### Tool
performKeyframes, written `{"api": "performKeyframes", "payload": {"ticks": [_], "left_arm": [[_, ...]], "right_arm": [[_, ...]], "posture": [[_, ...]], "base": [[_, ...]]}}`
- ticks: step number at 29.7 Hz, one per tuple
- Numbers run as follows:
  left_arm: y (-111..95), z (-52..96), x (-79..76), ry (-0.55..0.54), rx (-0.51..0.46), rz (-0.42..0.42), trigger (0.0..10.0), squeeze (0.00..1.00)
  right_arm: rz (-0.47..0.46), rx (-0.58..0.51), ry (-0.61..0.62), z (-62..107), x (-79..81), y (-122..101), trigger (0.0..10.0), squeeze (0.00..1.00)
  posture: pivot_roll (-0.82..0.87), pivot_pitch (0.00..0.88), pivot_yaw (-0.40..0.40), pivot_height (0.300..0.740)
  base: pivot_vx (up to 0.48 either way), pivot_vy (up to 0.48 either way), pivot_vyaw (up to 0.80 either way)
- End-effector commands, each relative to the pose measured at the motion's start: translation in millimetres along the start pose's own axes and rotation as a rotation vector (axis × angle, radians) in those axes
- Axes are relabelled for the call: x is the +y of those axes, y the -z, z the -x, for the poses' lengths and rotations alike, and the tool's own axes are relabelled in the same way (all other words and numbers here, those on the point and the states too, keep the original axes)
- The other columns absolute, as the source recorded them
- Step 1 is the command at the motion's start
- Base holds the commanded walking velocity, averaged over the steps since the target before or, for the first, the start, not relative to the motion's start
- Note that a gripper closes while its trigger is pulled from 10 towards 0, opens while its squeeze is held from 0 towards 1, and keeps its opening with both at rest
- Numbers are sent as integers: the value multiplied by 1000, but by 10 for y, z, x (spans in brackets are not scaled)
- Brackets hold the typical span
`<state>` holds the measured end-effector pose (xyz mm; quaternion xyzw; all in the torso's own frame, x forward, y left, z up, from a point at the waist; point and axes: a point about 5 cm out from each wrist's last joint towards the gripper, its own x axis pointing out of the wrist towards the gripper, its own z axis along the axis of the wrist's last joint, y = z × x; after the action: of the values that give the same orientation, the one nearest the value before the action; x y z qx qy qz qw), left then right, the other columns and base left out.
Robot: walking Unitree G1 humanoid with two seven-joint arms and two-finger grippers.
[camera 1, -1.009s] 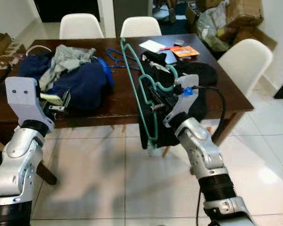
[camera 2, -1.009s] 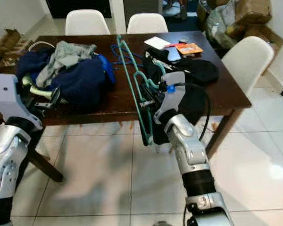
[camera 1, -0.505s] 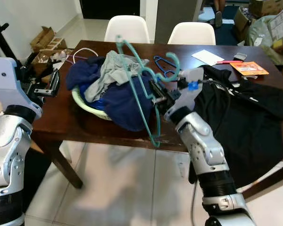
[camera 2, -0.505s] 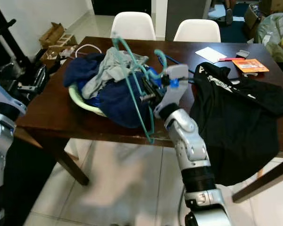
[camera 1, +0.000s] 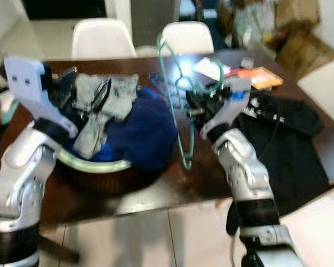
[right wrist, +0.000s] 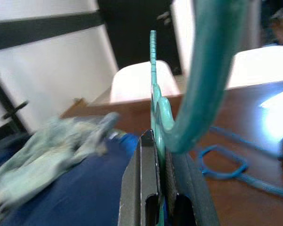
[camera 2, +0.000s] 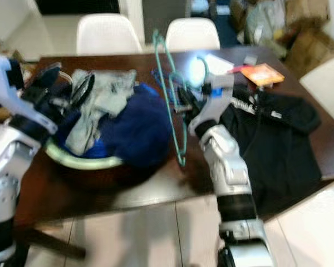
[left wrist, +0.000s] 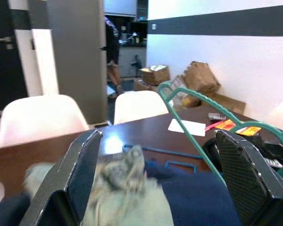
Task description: Hang hanger
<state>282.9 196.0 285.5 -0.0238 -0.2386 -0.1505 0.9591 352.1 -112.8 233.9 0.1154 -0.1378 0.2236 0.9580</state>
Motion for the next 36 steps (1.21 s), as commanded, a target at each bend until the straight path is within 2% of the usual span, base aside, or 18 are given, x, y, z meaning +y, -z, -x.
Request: {"api": "performKeyframes", "payload": {"ticks": [1, 6, 12, 14, 19, 24, 26, 30, 35, 36], "left_arm": [[-2, 1, -76, 36, -2, 19, 10000, 0], [-5, 25, -59, 19, 8, 46, 10000, 0], [-8, 32, -53, 12, 17, 23, 10000, 0], [12, 48, -73, 11, 24, -7, 10000, 0], [98, 52, -227, 53, 67, -6, 10000, 0], [118, 38, -275, 56, 67, 19, 10000, 0], [133, 13, -295, 41, 61, 50, 10000, 0], [125, -22, -354, 49, 48, 62, 10000, 0], [123, -36, -343, 29, 40, 51, 10000, 0], [117, -45, -293, -3, 35, 41, 10000, 0]], "right_arm": [[10, -6, 9, 30, -33, -5, 10000, 0], [24, -17, -1, -2, 10, -5, 10000, 0], [22, -19, -4, -19, 23, -6, 10000, 0], [19, -19, -10, -29, 30, -5, 10000, 0], [22, -19, -19, -43, 36, -9, 10000, 0], [24, -23, -22, -53, 34, -14, 10000, 0], [27, -25, -23, -62, 36, -19, 10000, 0], [32, -28, -25, -59, 30, -30, 10000, 0], [37, -29, -25, -57, 26, -34, 10000, 0], [39, -29, -27, -59, 26, -38, 10000, 0]], "posture": [[45, 113, -3, 740], [62, 107, -11, 740], [67, 104, -16, 740], [71, 102, -22, 740], [70, 96, -27, 740], [68, 93, -26, 740], [68, 94, -25, 740], [62, 95, -24, 740], [59, 93, -25, 740], [58, 94, -28, 740]], "base": [[375, 270, -600], [224, 160, 0], [0, 0, 0], [0, 0, 0], [0, -461, 0], [0, -460, 0], [0, 0, 0], [0, 0, 0], [0, 0, 0], [0, 0, 0]]}}
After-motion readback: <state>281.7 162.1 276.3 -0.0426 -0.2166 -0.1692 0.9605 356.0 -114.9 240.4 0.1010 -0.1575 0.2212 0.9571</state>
